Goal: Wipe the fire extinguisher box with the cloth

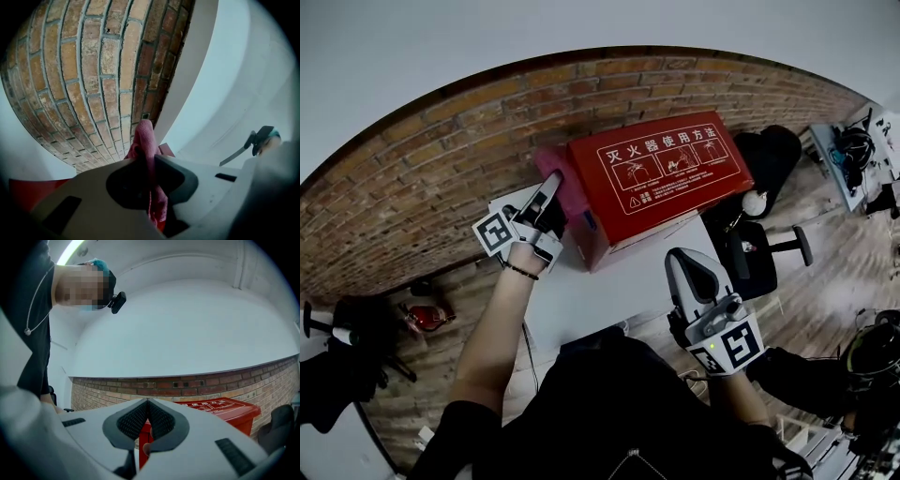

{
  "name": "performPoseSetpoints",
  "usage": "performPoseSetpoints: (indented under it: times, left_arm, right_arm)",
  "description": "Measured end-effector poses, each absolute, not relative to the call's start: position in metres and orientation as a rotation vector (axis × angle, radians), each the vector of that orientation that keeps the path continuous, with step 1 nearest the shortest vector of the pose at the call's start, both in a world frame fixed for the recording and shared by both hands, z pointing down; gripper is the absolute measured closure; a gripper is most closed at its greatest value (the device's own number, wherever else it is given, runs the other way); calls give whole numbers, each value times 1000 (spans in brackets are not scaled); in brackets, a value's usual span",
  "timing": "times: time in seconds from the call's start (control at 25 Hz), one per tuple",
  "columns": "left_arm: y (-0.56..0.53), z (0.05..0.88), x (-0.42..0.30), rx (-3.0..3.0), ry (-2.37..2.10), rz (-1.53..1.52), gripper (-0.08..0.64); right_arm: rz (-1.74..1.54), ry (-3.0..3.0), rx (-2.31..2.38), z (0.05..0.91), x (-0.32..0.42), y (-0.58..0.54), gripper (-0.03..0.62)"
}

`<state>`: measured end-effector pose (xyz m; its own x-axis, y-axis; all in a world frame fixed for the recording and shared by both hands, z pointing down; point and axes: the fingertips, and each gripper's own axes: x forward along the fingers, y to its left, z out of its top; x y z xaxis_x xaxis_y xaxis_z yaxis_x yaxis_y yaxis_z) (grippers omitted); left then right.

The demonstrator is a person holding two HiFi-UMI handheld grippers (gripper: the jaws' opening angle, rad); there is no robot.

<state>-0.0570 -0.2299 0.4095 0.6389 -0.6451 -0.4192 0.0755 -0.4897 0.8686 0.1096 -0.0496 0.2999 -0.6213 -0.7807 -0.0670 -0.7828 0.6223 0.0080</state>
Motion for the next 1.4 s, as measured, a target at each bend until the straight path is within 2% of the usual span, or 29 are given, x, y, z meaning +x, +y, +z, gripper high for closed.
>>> performPoseSetpoints:
  times: [1.4]
  left_arm:
    - [-224, 471, -55, 1853, -491, -897, 469]
  right_arm:
    - [3, 2818, -1351, 316, 116, -53, 572]
